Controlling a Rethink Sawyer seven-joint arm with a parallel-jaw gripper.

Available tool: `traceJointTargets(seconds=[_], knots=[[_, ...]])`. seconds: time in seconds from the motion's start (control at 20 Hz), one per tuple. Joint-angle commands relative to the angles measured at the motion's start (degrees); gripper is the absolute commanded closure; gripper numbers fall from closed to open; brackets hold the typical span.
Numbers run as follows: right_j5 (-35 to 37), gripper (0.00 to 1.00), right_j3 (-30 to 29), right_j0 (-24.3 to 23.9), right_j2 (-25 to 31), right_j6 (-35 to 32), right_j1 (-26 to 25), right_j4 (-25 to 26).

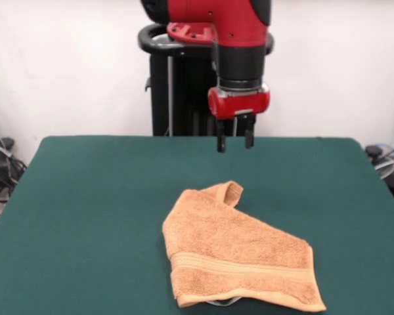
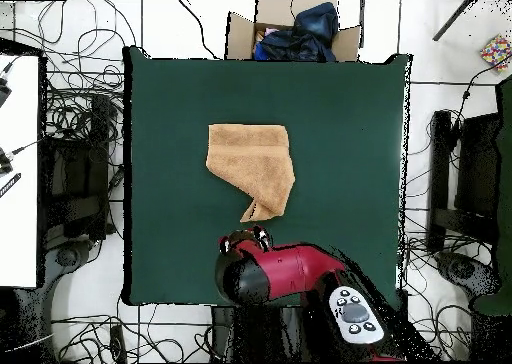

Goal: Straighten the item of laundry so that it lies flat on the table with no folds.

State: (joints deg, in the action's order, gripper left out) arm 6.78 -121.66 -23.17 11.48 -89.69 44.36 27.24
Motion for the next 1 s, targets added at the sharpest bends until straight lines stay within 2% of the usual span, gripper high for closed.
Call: traceJointTargets(seconds=[0.05, 0.35, 0.5, 0.6, 0.75, 0.8, 1.0], knots=[[5.9, 0.00, 0.1, -1.9, 3.3, -0.3, 0.9, 2.9], [7.0, 0.00, 3.3, -2.9, 4.1, -1.0, -1.2, 1.5], [6.1, 0.00, 5.2, -0.4, 1.6, -5.0, -3.0, -0.6], [4.9, 0.00, 4.9, -0.4, 1.4, -7.9, -3.2, -3.1], [4.8, 0.00, 5.6, 2.7, -0.8, -12.1, -3.2, -6.8], [5.5, 0.00, 6.0, 2.6, -0.2, -12.0, -3.9, -7.8], [5.9, 0.00, 8.9, 7.6, -3.7, -14.8, -6.5, -12.4]])
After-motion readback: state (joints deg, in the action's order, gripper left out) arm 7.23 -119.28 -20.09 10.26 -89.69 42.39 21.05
